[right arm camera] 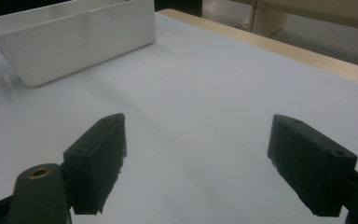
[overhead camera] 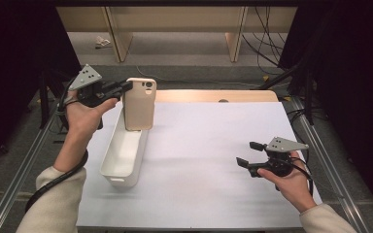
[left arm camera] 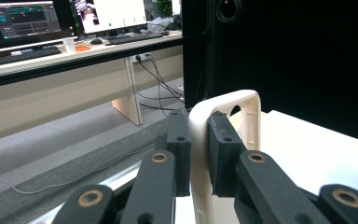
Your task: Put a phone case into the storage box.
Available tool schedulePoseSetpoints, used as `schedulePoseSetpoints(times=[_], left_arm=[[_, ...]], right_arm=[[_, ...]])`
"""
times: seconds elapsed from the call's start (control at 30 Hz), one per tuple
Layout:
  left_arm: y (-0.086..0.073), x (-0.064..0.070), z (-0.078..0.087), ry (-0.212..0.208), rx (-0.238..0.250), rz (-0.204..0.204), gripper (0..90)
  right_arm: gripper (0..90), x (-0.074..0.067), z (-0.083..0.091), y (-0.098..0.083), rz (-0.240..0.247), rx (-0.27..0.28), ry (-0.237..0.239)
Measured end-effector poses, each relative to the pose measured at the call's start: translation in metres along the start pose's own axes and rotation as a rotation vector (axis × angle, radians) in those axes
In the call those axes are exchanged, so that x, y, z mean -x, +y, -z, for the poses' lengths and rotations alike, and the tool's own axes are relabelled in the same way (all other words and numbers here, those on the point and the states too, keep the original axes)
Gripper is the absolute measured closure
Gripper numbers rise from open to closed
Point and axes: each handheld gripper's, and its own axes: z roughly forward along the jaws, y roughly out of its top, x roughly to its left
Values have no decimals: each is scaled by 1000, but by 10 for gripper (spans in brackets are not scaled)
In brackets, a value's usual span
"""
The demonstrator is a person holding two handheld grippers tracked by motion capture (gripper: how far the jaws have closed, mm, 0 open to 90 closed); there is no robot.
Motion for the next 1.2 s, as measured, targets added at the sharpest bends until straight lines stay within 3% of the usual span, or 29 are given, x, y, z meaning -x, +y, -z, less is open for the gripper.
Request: schedulePoseSetpoints(times=[1.2], left_arm=[[-18, -41, -10, 51, -40, 12, 804]], right_arm=[[167, -2, 0, 1, 15, 8, 20]])
